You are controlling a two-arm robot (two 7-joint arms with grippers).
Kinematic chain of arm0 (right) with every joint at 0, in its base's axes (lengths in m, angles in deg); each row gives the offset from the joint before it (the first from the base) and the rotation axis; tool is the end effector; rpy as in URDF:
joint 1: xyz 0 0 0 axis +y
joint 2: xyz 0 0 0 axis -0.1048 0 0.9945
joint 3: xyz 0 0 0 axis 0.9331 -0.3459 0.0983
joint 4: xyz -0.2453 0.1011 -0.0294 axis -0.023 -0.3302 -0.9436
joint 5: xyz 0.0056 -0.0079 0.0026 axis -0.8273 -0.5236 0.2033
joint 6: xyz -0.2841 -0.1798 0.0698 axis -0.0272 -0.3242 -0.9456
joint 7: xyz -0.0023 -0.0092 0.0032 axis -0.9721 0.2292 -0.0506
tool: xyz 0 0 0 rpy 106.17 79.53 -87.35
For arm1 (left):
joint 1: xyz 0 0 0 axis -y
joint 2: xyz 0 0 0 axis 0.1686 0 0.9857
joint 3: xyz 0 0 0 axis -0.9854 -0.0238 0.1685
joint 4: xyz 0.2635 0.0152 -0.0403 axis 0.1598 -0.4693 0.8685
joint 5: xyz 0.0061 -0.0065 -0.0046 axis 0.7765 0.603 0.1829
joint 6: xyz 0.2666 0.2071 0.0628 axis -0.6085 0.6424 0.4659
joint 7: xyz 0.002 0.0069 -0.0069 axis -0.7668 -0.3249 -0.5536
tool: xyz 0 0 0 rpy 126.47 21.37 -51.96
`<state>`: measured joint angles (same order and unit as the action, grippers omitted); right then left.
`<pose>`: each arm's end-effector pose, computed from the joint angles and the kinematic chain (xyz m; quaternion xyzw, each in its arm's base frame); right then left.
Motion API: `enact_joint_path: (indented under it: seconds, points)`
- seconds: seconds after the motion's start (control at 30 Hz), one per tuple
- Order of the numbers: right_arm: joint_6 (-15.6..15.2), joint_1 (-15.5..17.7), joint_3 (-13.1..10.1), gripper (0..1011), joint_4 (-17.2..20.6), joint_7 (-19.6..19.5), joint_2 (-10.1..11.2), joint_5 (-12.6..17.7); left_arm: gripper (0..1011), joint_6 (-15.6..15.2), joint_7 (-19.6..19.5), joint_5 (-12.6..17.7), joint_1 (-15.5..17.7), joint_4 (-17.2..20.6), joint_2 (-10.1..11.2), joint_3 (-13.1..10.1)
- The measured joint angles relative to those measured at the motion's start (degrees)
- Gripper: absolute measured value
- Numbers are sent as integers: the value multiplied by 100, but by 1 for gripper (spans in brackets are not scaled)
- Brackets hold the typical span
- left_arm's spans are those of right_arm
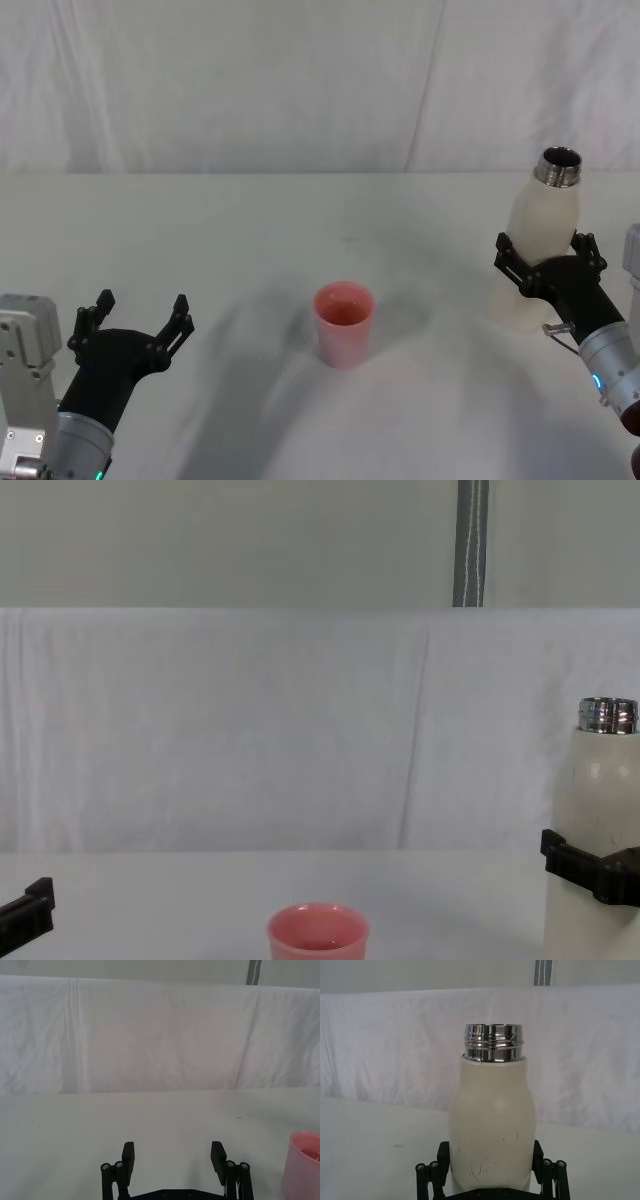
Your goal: Grasp the thermos with one hand and pour water into the cup lid.
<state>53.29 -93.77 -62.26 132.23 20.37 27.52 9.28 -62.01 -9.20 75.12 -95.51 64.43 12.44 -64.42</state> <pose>0.4053 -0.0018 -0.2920 0.0432 -0.0421 -0.5947 0.8017 0.2932 0.0283 -0.2636 -0.0174 0.0065 0.6617 0.7496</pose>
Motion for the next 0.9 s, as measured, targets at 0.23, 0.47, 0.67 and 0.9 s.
enact_joint_path:
  seconds: [0.23,0.47,0.67,0.9]
  points:
    - [-1,0,0,1001,2,0,2,-3,1001,0,0,0,0,0,0,0]
    - [-13,25,-15,1001,47,0,5,11,1001,0,0,0,0,0,0,0]
    - [-57,56,-22,1001,110,18,35,32,1001,0,0,0,0,0,0,0]
    - [-121,102,-9,1001,196,43,75,46,1001,0,0,0,0,0,0,0]
